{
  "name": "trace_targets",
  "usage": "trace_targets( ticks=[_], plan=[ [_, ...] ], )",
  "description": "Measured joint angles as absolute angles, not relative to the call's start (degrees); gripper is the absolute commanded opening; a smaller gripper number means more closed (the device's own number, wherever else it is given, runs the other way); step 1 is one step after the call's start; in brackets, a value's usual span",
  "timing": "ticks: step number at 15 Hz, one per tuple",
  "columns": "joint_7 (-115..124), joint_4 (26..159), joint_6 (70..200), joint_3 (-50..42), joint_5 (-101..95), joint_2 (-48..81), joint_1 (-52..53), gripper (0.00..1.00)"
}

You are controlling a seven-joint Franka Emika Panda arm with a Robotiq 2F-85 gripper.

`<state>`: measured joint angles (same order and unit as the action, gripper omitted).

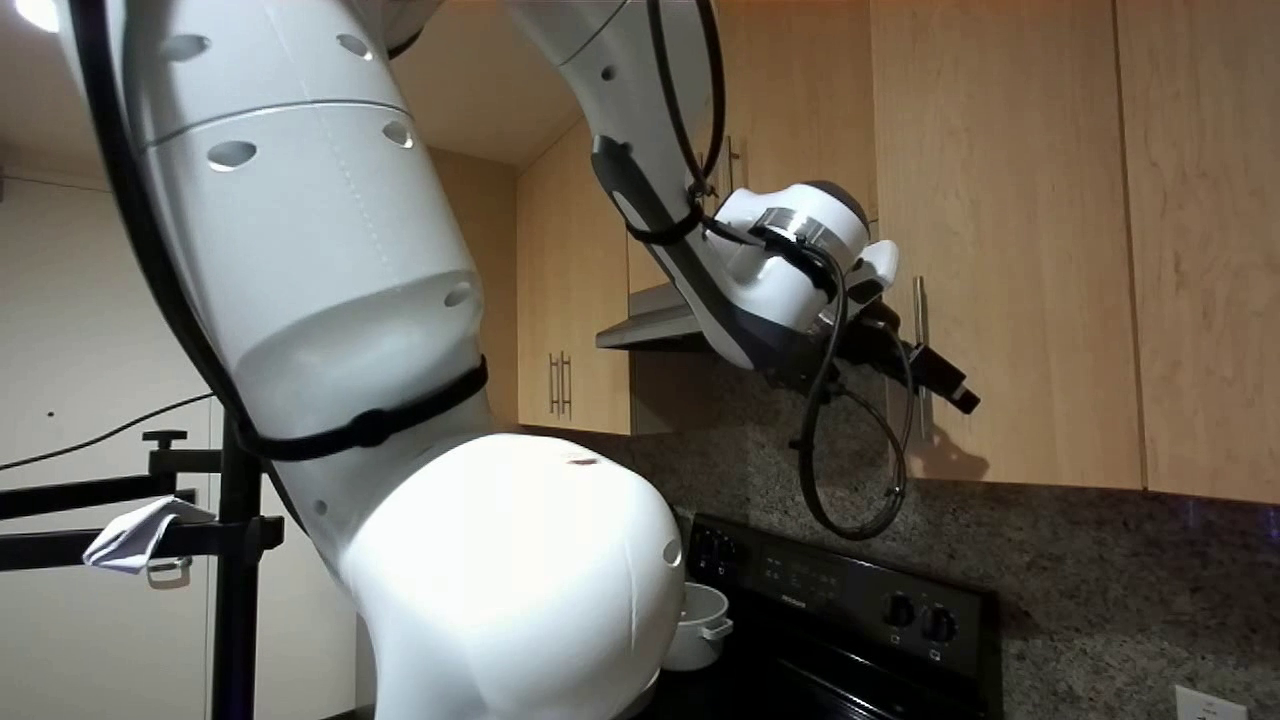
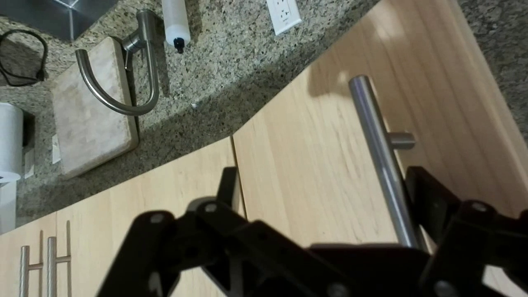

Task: Open the cabinet door

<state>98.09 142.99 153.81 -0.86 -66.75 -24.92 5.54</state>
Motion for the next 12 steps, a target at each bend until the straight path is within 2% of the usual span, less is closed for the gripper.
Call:
trace_targets(
  ticks=[6,12],
  plan=[
    [89.5,148.9,154.1,-4.6,-66.7,-32.1,5.6,1.0],
    [69.1,154.4,161.5,-18.3,-63.5,-38.8,9.5,1.0]
  ],
)
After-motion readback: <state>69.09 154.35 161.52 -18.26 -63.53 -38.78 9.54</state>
